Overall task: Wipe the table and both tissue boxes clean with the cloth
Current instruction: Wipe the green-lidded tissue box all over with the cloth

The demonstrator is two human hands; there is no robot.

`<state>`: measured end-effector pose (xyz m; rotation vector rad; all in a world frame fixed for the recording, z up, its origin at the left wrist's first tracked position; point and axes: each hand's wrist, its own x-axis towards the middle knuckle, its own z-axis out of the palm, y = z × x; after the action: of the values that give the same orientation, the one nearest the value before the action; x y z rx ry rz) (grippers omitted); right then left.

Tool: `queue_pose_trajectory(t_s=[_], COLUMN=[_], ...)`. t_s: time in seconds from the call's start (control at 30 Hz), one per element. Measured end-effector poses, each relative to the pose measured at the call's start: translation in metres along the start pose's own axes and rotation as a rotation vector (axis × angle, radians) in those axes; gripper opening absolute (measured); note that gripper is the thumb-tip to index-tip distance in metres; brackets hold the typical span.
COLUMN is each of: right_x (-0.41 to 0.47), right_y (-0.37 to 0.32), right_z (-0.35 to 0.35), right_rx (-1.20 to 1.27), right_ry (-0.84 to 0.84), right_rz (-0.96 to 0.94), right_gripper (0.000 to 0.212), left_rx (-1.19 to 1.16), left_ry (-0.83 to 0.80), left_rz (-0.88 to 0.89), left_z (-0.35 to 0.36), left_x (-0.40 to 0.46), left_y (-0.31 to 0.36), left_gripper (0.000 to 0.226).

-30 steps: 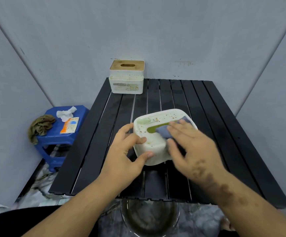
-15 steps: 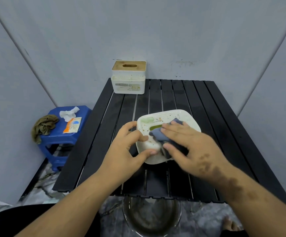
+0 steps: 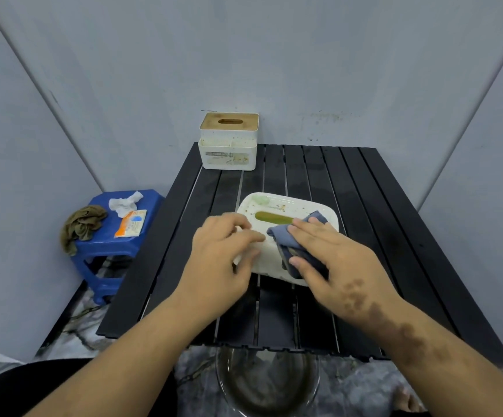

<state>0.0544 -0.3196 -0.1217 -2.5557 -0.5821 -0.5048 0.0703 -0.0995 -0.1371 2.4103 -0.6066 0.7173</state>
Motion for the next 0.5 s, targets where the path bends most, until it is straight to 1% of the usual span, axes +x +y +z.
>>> queue_pose_trajectory(t_s=[0.07,0.13,0.27,0.43,0.5], right_x=[0.002,0.006,0.013,0.003,0.002], right_y=[0.001,0.012,0.035,0.002,-0.004], right_z=[-0.003,-0.013,-0.028,-0.009,-0.007], right_rx=[-0.035,-0.044,0.082,0.016,0.012], right_ry=[-0.023,-0.049,-0.036,-0.035,-0.075], right_rz=[-0.031,-0.043,0.078,-0.031,-0.079], right_gripper=[0.050,0.050,0.044,0.048,0.048], left_rx=[0.052,0.061,0.082,0.128,0.094], left_ry=[0.032,0.056,0.030,0.074,0.085], left_rz=[0.036,0.010,0.030,-0.030,0.008], left_z=[0.006,0.007,0.005,0.002,0.004], left_x=[-0.001,0.001,0.008,0.014,0.011], left_y=[0.001,-0.003,-0.007,-0.016,-0.015], left_gripper=[0.021,0.020,0.026,0.035,0.036])
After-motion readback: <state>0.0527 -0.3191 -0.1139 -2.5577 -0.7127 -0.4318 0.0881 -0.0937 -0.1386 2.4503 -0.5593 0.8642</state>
